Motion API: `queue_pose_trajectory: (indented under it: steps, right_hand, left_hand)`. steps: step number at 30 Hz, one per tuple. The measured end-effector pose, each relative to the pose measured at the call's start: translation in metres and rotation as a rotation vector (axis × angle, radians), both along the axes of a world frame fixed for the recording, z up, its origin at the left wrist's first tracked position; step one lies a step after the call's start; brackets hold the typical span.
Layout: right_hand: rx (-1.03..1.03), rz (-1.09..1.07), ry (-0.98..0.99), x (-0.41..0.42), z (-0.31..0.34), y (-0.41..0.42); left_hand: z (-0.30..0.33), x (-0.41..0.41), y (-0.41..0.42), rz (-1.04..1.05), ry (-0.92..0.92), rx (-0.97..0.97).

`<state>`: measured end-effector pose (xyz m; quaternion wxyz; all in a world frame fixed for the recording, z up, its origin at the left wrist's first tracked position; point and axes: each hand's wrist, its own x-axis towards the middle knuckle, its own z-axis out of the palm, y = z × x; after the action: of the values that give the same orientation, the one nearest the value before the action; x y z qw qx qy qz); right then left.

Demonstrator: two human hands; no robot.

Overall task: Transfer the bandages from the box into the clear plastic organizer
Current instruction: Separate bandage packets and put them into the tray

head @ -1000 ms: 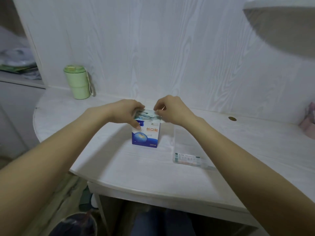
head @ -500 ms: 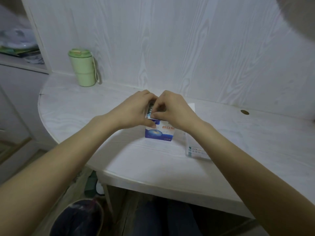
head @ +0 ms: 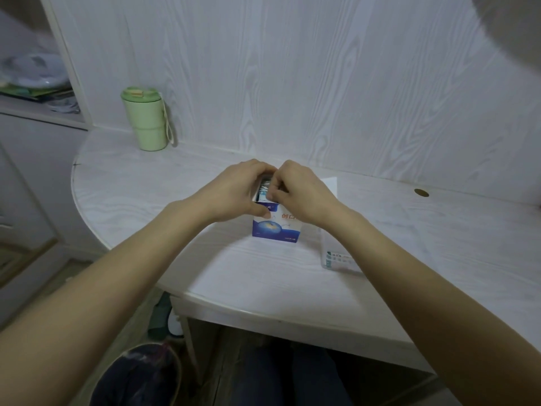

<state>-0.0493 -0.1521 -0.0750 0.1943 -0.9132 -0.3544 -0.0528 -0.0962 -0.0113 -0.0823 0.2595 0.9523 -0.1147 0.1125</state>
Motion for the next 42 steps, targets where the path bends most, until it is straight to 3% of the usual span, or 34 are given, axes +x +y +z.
queue_pose_trajectory:
  steps: [6,12,20,27,34,36,40,42]
  right_hand:
    - [0.177,-0.003,0.019,-0.003,0.006,-0.015]
    - [0.137,0.06,0.059,0.0,0.008,-0.012]
    - [-0.188,0.06,-0.249,-0.001,0.009,0.0]
    - [0.105,0.037,-0.074,0.005,0.015,-0.009]
    - [-0.038,0.048,0.066,0.006,0.019,-0.006]
    - [-0.018,0.041,0.072,0.006,0.017,-0.005]
    - [0.026,0.019,0.094,0.005,0.016,-0.005]
    - [0.044,0.011,0.101,0.005,0.016,-0.005]
  left_hand:
    - [-0.001,0.003,0.001,0.026,0.024,0.012]
    - [0.002,0.003,-0.001,0.04,0.045,0.001]
    - [0.002,0.006,-0.001,0.064,0.055,0.009]
    - [0.004,0.006,-0.001,0.043,0.07,-0.005]
    - [0.002,0.01,0.001,0.031,0.082,-0.032]
    - [-0.001,0.009,0.004,0.005,0.096,-0.117]
    - [-0.009,0.008,0.009,0.041,0.077,-0.52]
    - [-0.011,0.009,0.01,0.065,0.07,-0.572]
